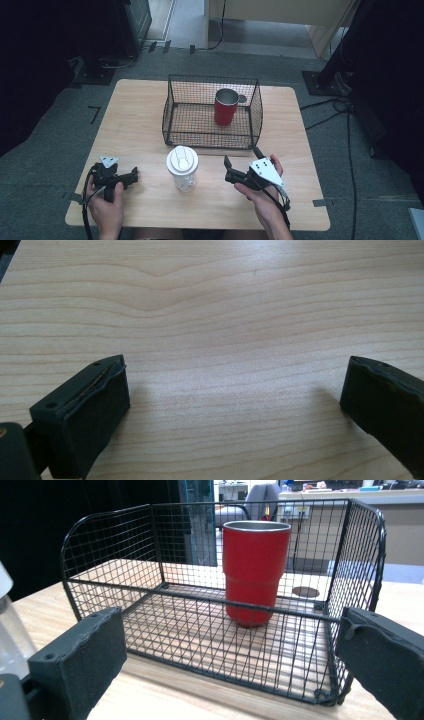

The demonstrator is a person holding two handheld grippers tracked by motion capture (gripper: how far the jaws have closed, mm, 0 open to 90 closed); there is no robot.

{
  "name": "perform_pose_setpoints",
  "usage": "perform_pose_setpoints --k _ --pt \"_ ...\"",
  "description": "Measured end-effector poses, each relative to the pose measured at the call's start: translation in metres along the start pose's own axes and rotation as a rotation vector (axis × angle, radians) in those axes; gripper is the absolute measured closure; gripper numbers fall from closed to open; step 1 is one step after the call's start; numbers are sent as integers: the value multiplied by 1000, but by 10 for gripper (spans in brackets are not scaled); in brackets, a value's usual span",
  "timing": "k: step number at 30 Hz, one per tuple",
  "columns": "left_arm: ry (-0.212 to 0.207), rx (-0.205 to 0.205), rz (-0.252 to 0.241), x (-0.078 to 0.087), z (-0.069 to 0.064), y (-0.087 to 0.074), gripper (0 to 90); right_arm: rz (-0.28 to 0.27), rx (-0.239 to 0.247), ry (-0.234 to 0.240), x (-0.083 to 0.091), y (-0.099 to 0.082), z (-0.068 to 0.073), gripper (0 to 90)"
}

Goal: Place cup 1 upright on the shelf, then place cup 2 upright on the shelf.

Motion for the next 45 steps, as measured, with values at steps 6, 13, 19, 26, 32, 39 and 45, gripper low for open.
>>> perform_pose_setpoints --k 6,13,19,26,32,39,45 --pt "0 0 0 0 0 0 0 9 0 21 5 -8 6 2" --pt "0 1 -1 0 0 0 0 23 0 59 10 -21 19 0" --pt "0 0 0 0 0 0 0 40 17 93 13 -28 30 0" --pt "0 1 -1 0 0 0 0 37 40 141 16 -33 45 0" --pt "-1 1 0 0 0 0 0 43 47 181 17 -37 60 0" --pt "-1 0 1 0 0 0 0 54 49 220 16 -44 72 0" --pt "-1 -1 2 0 0 0 0 56 52 253 15 -46 82 0"
Point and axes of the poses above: each handheld gripper's, and its own axes: x roughly backward along the jaws, y roughly out of its top, z roughly to its left, the point moved 1 cm from there along -x, roughly forward along the jaws, and after that the axes turned 1 degree about y, right-handed, at the moved point
